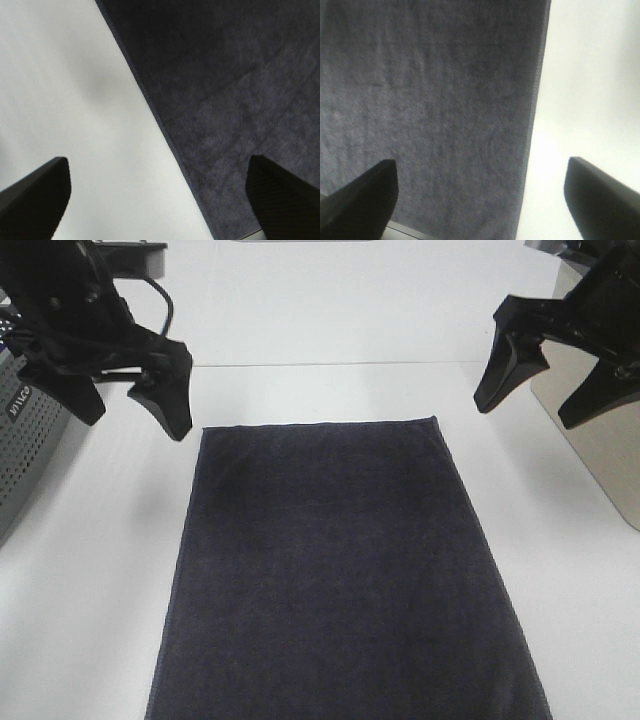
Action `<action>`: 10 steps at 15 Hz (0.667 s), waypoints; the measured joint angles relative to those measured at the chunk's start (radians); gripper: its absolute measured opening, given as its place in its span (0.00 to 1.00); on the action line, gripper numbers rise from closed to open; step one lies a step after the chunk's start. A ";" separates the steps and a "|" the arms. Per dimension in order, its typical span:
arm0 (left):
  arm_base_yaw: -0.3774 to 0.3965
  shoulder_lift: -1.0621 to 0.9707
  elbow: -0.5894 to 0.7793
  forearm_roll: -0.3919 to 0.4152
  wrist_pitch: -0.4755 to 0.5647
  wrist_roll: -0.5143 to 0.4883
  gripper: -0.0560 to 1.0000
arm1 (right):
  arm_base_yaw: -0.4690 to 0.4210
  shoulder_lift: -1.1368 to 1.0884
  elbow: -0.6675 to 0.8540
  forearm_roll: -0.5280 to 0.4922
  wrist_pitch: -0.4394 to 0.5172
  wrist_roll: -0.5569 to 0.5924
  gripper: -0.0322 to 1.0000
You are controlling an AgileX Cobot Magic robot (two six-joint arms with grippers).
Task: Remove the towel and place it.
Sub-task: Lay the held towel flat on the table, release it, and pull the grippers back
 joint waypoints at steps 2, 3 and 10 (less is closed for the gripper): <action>0.106 0.054 -0.061 -0.160 -0.010 0.105 0.90 | -0.024 0.105 -0.143 0.078 0.054 -0.084 0.88; 0.140 0.098 -0.095 -0.231 -0.011 0.149 0.90 | -0.024 0.160 -0.214 0.079 0.069 -0.101 0.88; 0.182 0.443 -0.347 -0.321 -0.026 0.195 0.90 | -0.025 0.632 -0.708 0.058 0.159 -0.128 0.88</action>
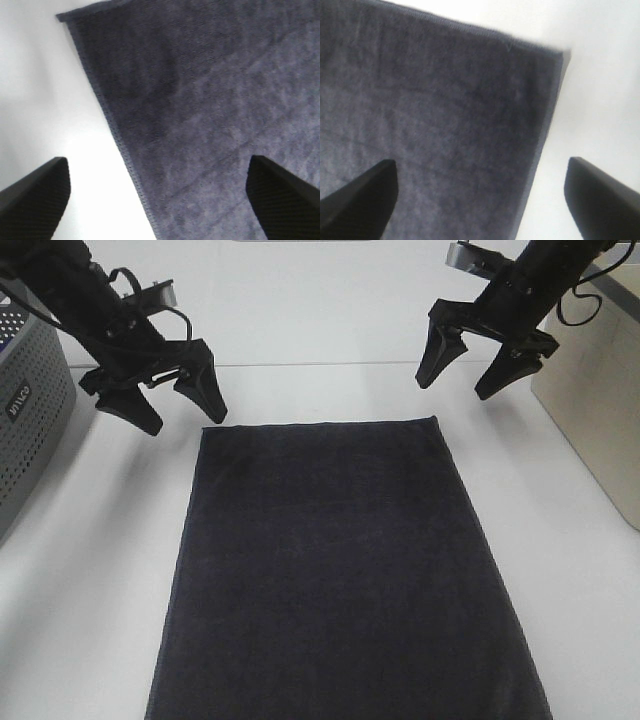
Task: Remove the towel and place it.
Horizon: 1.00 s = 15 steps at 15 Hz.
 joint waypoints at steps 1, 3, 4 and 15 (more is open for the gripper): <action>0.014 0.029 -0.011 0.000 0.004 0.000 0.90 | 0.000 0.044 -0.053 0.000 0.000 0.000 0.88; 0.040 0.072 -0.014 -0.003 -0.012 0.004 0.90 | 0.000 0.119 -0.136 -0.001 0.001 0.000 0.88; 0.047 0.091 -0.021 -0.005 -0.033 0.017 0.90 | 0.000 0.154 -0.166 0.000 0.001 0.000 0.88; 0.048 0.178 -0.083 -0.081 -0.068 0.078 0.90 | -0.052 0.284 -0.212 0.042 0.002 -0.023 0.88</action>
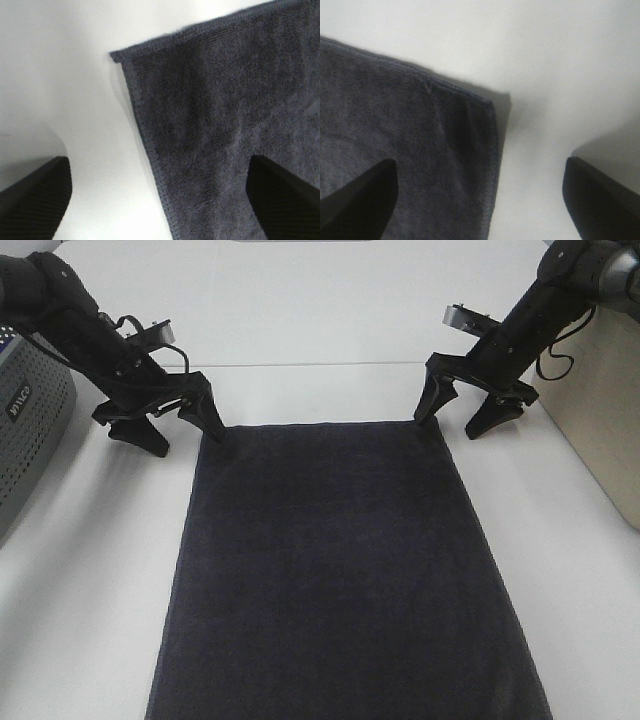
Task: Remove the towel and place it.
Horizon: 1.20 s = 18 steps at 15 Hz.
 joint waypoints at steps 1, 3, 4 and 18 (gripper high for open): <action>0.000 0.000 0.000 0.000 0.000 0.000 0.90 | 0.000 0.006 -0.004 0.025 0.001 -0.006 0.88; 0.000 0.000 0.000 0.000 0.000 0.000 0.90 | -0.001 0.008 -0.005 0.041 0.001 -0.022 0.88; 0.000 0.000 0.000 0.000 0.000 0.000 0.90 | -0.001 0.008 -0.005 0.042 0.001 -0.026 0.88; -0.133 0.036 -0.007 -0.035 -0.171 -0.055 0.39 | 0.098 0.022 -0.005 -0.015 -0.016 0.013 0.37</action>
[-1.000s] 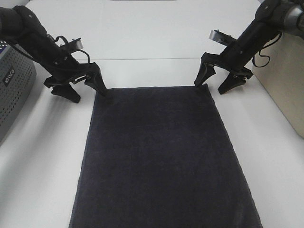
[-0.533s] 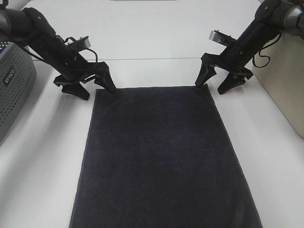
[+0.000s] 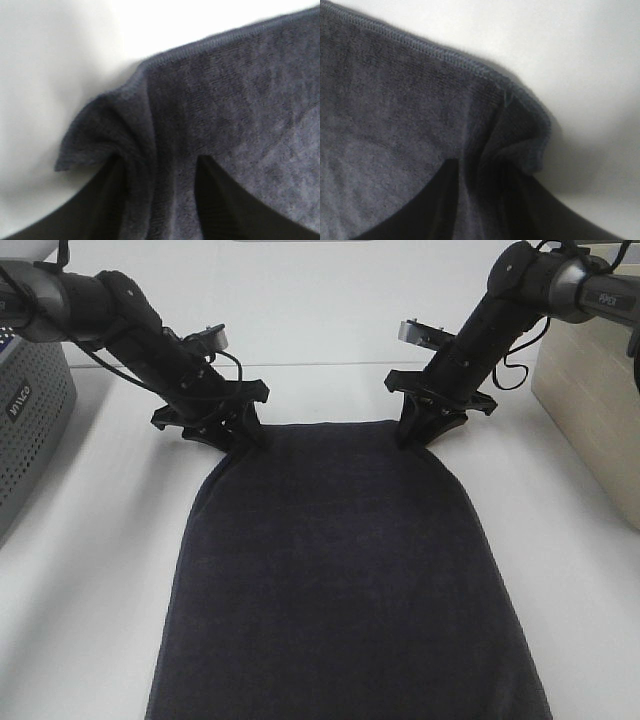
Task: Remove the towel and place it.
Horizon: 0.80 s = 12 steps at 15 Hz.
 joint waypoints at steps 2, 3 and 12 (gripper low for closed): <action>-0.001 0.008 0.001 0.005 -0.007 0.008 0.17 | 0.000 0.000 0.000 -0.007 -0.008 0.013 0.21; -0.001 0.009 0.001 0.006 -0.011 0.021 0.09 | 0.000 0.000 0.000 -0.015 -0.013 0.019 0.12; -0.005 0.008 -0.076 0.031 -0.092 0.123 0.06 | 0.000 -0.004 -0.067 -0.050 -0.084 0.020 0.05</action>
